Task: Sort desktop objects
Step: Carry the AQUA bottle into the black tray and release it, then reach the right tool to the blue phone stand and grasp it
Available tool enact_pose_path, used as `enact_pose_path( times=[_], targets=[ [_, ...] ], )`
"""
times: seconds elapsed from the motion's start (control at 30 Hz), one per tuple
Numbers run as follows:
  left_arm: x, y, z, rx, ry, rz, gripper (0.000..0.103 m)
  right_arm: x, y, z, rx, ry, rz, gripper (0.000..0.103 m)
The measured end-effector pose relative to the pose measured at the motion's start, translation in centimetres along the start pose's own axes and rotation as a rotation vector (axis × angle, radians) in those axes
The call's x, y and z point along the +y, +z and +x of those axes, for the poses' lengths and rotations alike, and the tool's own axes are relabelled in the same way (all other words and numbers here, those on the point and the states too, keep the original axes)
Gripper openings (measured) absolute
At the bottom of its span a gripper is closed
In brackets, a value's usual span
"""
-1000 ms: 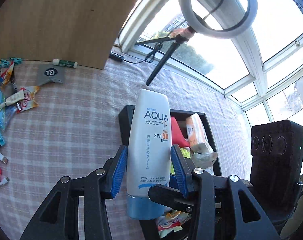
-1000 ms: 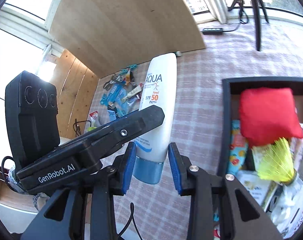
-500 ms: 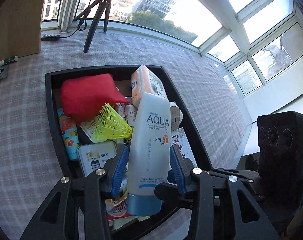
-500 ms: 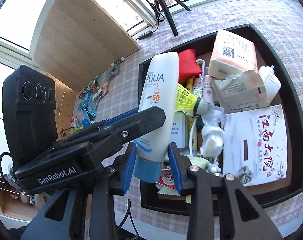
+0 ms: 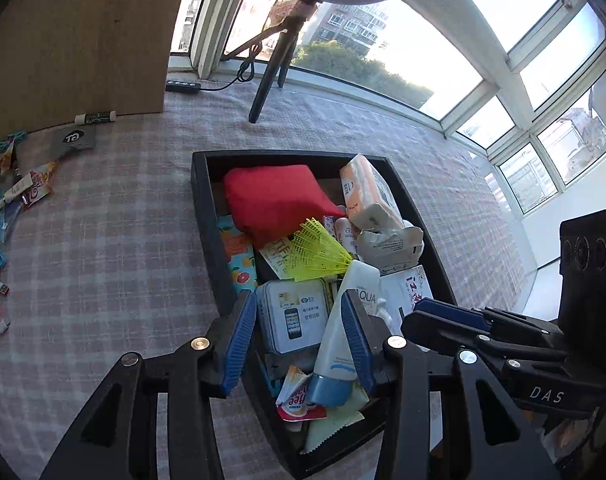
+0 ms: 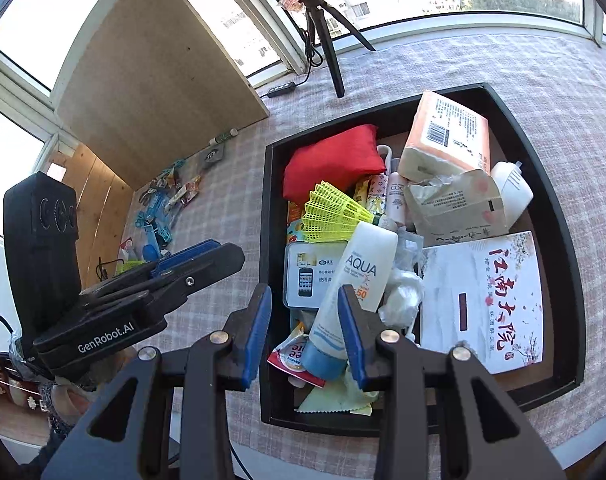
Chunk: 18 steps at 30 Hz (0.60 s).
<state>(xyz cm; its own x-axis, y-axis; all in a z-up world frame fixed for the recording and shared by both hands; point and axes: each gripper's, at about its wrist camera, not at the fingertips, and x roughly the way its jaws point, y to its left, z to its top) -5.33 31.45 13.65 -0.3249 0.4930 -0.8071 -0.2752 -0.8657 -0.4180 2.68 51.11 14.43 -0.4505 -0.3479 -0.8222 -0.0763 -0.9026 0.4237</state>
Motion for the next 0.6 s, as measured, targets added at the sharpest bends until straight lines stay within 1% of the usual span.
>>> enact_pose_path(
  times=[0.07, 0.2, 0.4, 0.5, 0.6],
  targets=[
    [2.0, -0.2, -0.9, -0.015, 0.028, -0.026, 0.042, 1.8, 0.4, 0.8, -0.009, 0.01, -0.05, 0.034],
    [6.9, -0.8, -2.4, -0.035, 0.091, -0.086, 0.042, 6.5, 0.5, 2.9, -0.02, -0.031, -0.175, 0.034],
    [15.5, -2.1, -5.2, -0.065, 0.207, -0.195, 0.042, 13.6, 1.2, 7.2, 0.033, -0.005, -0.305, 0.034],
    [19.7, -2.8, -6.7, -0.079, 0.27, -0.244, 0.042, 16.3, 2.0, 9.5, 0.069, 0.031, -0.333, 0.034],
    [23.4, -3.6, -7.8, -0.068, 0.329, -0.264, 0.042, 19.2, 2.9, 11.9, 0.099, 0.051, -0.356, 0.034]
  ],
)
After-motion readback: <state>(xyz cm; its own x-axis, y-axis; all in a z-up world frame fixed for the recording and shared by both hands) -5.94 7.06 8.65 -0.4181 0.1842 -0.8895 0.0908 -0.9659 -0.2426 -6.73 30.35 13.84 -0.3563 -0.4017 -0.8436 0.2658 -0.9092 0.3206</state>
